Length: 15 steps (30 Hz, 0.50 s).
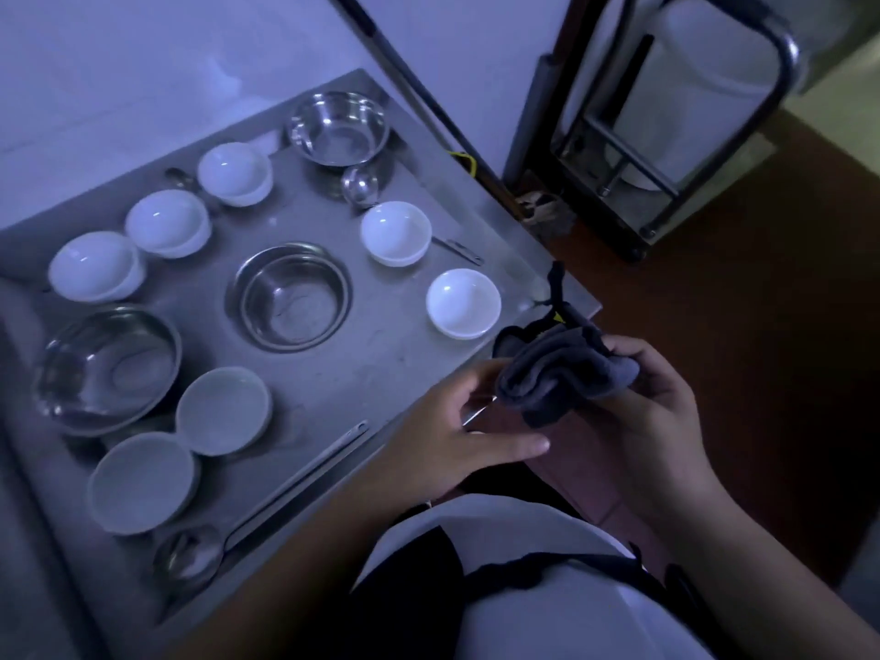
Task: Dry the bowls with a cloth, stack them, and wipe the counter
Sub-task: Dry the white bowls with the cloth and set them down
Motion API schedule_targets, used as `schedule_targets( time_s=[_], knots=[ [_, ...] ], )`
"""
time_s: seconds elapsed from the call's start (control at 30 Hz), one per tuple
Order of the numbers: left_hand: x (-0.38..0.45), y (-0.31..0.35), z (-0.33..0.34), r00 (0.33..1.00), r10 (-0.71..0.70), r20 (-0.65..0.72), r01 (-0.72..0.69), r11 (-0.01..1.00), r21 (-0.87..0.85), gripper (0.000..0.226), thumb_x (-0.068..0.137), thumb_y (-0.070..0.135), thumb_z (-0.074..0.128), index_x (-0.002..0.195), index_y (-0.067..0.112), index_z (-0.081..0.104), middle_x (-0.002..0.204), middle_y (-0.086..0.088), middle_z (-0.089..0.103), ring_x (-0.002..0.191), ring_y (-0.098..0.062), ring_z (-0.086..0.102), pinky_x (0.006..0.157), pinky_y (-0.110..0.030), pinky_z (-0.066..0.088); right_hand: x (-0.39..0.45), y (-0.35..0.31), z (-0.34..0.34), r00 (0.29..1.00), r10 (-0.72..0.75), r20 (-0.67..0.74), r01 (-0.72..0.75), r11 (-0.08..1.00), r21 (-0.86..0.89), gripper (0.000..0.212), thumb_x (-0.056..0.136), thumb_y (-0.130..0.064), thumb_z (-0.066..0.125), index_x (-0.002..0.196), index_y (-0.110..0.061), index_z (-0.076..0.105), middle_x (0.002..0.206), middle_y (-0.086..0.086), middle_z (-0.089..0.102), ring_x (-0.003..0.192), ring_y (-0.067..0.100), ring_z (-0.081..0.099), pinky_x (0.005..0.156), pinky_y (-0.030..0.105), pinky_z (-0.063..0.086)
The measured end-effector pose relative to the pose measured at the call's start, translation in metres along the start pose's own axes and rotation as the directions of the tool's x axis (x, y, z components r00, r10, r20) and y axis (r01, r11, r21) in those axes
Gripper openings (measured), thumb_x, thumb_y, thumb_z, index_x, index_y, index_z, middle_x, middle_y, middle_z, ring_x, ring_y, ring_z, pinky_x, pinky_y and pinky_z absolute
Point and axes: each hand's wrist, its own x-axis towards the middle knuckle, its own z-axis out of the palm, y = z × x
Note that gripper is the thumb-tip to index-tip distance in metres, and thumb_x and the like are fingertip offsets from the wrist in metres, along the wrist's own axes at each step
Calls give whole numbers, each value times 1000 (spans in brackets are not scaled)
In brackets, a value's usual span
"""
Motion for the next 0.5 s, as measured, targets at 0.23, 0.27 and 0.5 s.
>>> schedule_targets(
  time_s=[0.23,0.27,0.5],
  knots=[
    [-23,23,-13,857,186,-481,-221,975,-18,39,78,-10,68,101,20,73,85,14,75,84,1,67,75,-13,49,33,9,31,931,180,317,-114,970,-214,44,75,-5,61,114,15,56,110,32,62,110,47,60,97,47,48],
    [-28,26,-19,849,209,-484,-251,968,-21,45,78,-16,64,102,21,74,89,12,76,88,0,68,78,-14,50,40,7,34,920,133,369,-33,964,-265,40,74,-9,66,111,6,64,113,25,63,114,39,60,99,41,47],
    [-41,34,-41,858,187,-478,-250,966,-70,58,70,-12,48,105,23,78,107,-2,77,108,-17,69,92,-31,54,88,-6,49,624,224,749,368,761,-535,52,68,-50,85,116,-35,73,131,-5,64,133,19,53,109,42,43]
  ],
)
